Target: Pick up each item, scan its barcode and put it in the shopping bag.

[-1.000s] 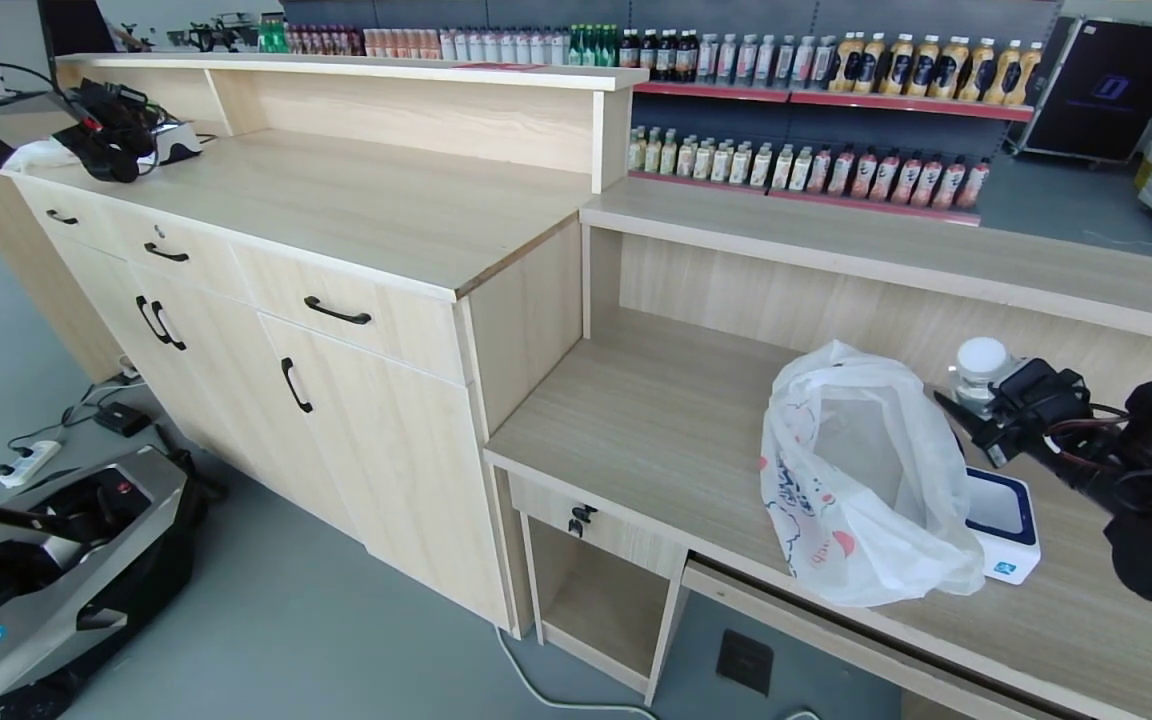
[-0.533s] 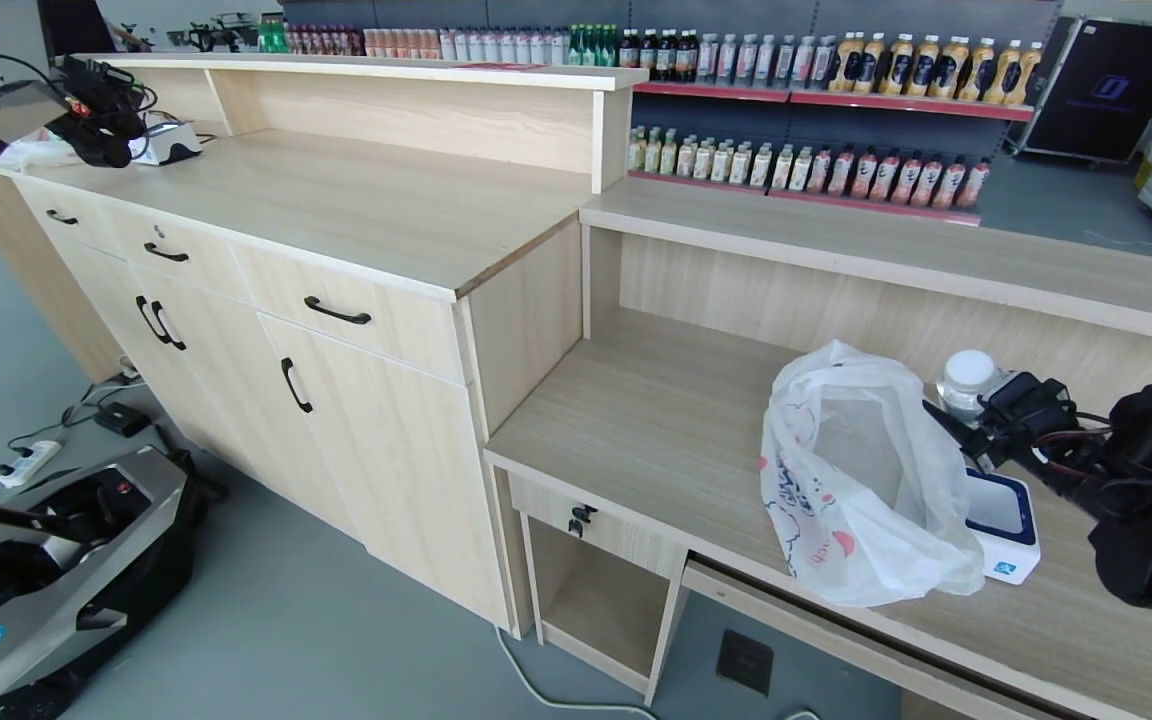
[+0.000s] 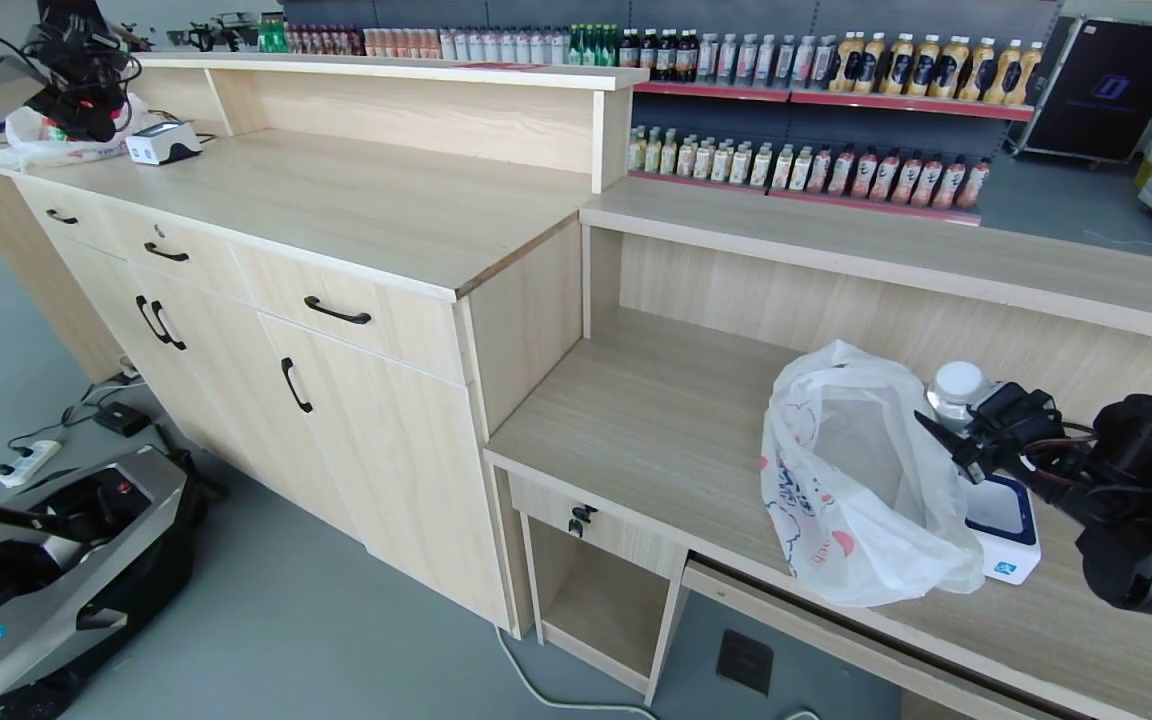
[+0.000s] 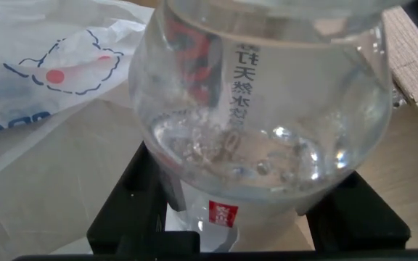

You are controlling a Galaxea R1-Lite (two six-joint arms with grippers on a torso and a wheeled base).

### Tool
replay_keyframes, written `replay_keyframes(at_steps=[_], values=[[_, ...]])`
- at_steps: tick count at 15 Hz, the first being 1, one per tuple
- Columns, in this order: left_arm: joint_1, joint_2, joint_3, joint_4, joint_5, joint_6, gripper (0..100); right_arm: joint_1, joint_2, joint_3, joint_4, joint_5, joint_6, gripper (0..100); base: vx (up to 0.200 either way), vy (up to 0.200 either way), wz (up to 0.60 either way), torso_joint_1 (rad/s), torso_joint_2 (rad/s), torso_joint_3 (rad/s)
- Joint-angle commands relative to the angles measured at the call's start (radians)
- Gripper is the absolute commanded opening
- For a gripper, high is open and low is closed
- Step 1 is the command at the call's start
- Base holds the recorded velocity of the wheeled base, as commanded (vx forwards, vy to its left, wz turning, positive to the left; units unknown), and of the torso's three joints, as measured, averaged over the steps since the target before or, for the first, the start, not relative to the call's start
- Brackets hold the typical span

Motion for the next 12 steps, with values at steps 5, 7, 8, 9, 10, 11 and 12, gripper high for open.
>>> replay_keyframes(at_steps=[5, 7, 8, 9, 10, 11, 12], values=[[0.000, 0.000, 0.000, 0.000, 0.000, 0.000, 100, -0.011, -0.043, 0.003, -0.001, 0.001, -0.043, 0, 0.000, 0.000, 0.00, 0.000, 0.00, 0.000], [0.000, 0.000, 0.000, 0.000, 0.000, 0.000, 100, -0.035, -0.052, 0.043, -0.001, -0.001, -0.075, 0, 0.000, 0.000, 0.00, 0.000, 0.00, 0.000], [0.000, 0.000, 0.000, 0.000, 0.000, 0.000, 100, -0.043, -0.052, 0.052, -0.001, -0.001, -0.086, 0, 0.000, 0.000, 0.00, 0.000, 0.00, 0.000], [0.000, 0.000, 0.000, 0.000, 0.000, 0.000, 100, -0.053, -0.051, 0.055, -0.001, -0.001, -0.108, 0, 0.000, 0.000, 0.00, 0.000, 0.00, 0.000], [0.000, 0.000, 0.000, 0.000, 0.000, 0.000, 100, -0.060, -0.049, 0.055, -0.001, -0.001, -0.117, 0, 0.000, 0.000, 0.00, 0.000, 0.00, 0.000], [0.000, 0.000, 0.000, 0.000, 0.000, 0.000, 100, -0.063, -0.052, 0.061, -0.001, -0.001, -0.120, 0, 0.000, 0.000, 0.00, 0.000, 0.00, 0.000], [0.000, 0.000, 0.000, 0.000, 0.000, 0.000, 100, -0.066, -0.056, 0.066, -0.001, -0.002, -0.120, 0, 0.000, 0.000, 0.00, 0.000, 0.00, 0.000]])
